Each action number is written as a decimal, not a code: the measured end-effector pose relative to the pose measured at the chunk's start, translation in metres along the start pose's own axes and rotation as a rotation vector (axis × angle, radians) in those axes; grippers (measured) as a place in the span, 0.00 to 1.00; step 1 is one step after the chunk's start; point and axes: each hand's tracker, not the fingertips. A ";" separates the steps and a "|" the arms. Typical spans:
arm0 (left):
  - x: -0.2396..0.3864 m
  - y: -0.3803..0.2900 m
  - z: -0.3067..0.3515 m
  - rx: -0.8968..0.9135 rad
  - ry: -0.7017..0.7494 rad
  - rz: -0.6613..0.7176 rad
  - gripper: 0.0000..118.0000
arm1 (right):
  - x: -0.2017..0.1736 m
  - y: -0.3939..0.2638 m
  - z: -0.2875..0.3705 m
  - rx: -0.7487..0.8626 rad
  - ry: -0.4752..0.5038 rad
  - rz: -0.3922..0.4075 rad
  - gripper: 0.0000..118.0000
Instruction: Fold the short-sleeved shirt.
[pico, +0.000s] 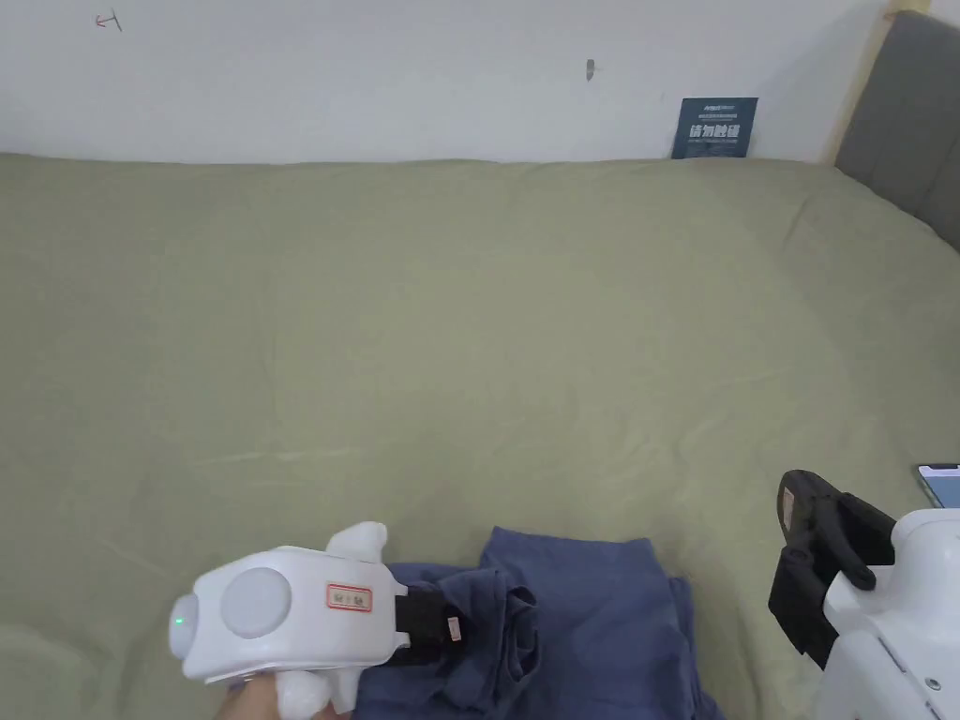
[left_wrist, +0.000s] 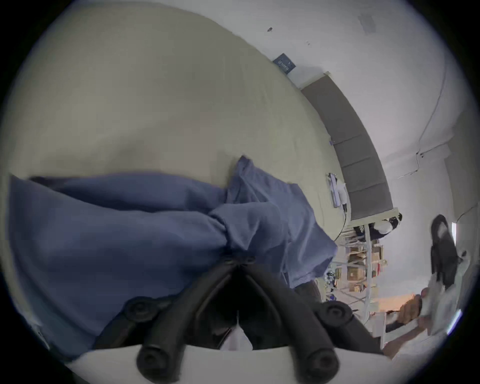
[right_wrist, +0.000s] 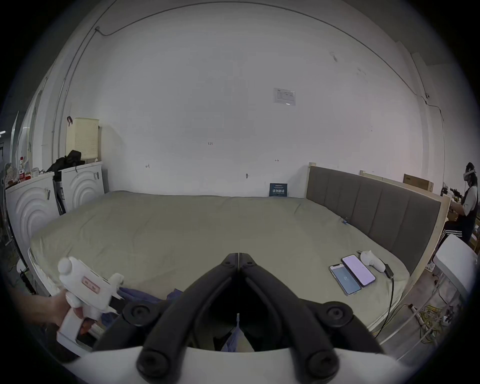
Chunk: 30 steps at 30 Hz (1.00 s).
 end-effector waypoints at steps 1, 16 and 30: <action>-0.003 0.000 0.020 0.035 -0.014 -0.012 0.00 | -0.002 0.000 0.000 0.000 0.005 -0.005 0.00; -0.112 -0.008 0.121 0.098 -0.040 0.112 0.27 | -0.046 0.008 -0.007 0.009 0.095 0.027 0.00; -0.129 0.001 0.051 0.048 -0.043 0.189 0.13 | -0.051 0.002 -0.023 -0.048 0.075 0.070 0.00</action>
